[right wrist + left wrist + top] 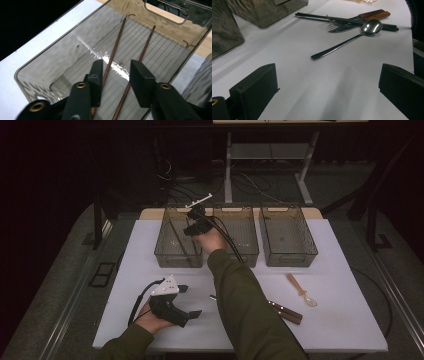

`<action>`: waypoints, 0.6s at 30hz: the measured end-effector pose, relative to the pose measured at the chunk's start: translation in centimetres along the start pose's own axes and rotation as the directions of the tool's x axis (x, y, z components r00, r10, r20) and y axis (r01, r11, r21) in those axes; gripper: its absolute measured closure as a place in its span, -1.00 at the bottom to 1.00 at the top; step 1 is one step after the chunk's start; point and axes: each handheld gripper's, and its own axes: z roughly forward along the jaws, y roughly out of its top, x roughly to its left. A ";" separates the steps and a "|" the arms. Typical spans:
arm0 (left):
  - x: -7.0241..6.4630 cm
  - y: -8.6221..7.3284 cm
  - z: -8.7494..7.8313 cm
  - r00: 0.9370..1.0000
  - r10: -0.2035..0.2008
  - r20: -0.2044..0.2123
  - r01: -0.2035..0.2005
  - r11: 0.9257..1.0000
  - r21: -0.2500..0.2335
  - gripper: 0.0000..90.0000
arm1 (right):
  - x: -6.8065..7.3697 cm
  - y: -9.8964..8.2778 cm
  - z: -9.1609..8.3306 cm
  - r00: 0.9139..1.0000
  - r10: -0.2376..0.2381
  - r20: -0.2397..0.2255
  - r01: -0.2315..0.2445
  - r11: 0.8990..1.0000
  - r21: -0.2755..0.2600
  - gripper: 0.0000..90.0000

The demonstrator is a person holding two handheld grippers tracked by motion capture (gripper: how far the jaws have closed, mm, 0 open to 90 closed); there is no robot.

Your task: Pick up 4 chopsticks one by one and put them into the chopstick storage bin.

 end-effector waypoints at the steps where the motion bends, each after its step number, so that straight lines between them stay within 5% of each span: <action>1: 0.0 0.0 0.0 1.000 0.001 0.000 -0.001 1.000 0.000 -0.98 | -0.1 0.0 -0.3 1.000 0.000 -0.003 0.000 1.000 -0.004 0.33; 12: 0.0 0.1 -0.1 1.000 0.018 -0.004 -0.018 1.000 0.011 -0.98 | -0.7 -2.3 -3.4 0.995 -0.074 -0.073 0.068 0.995 -0.073 -0.07; 18: 0.0 0.2 -0.1 1.000 0.010 -0.005 -0.010 1.000 0.007 -0.99 | -2.0 -3.9 -5.9 0.995 -0.062 -0.074 0.054 0.993 -0.106 -0.20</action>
